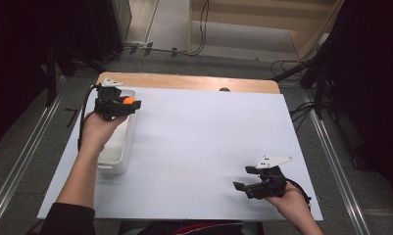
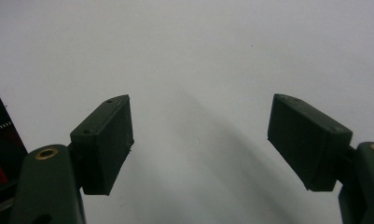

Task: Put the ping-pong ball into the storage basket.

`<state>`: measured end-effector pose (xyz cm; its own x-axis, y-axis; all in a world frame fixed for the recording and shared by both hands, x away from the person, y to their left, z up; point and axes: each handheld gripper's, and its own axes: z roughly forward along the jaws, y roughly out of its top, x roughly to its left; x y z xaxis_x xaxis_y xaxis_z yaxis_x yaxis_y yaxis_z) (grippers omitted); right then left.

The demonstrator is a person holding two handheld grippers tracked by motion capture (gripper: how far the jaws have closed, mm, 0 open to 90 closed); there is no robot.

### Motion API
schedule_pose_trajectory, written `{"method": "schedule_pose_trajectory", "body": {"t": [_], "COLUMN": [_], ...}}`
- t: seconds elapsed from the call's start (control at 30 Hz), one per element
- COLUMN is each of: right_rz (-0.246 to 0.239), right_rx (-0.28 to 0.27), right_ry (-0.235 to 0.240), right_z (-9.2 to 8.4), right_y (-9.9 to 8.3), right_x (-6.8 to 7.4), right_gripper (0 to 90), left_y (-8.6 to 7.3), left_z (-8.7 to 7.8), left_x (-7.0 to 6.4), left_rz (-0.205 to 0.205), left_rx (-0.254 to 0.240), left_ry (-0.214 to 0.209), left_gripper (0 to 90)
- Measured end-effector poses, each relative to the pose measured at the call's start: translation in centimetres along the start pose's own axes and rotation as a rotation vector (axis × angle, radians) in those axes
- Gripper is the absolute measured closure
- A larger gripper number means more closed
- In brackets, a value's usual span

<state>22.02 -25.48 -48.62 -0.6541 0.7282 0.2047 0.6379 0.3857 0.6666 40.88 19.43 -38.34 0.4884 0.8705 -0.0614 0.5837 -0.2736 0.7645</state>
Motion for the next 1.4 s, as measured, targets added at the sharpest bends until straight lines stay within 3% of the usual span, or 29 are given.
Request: {"method": "schedule_pose_trajectory", "body": {"t": [0.5, 0.9, 1.4], "right_rz": [0.000, -0.001, -0.001], "right_rx": [0.002, 0.002, 0.001], "right_ry": [0.000, 0.000, -0.001], "right_z": [0.0, 0.0, 0.0], "right_y": [0.0, 0.0, 0.0], "right_x": [0.0, 0.0, 0.0], "right_gripper": [20.7, 20.7, 20.7], "left_y": [-0.3, -0.6, -1.1], "left_z": [-0.3, -0.9, -0.4], "left_x": [1.3, 2.7, 3.0], "left_rz": [-0.032, -0.068, -0.082], "left_rx": [-0.007, -0.016, -0.007], "left_ry": [0.023, 0.090, 0.112], "left_gripper": [49.1, 49.1, 49.0]}}
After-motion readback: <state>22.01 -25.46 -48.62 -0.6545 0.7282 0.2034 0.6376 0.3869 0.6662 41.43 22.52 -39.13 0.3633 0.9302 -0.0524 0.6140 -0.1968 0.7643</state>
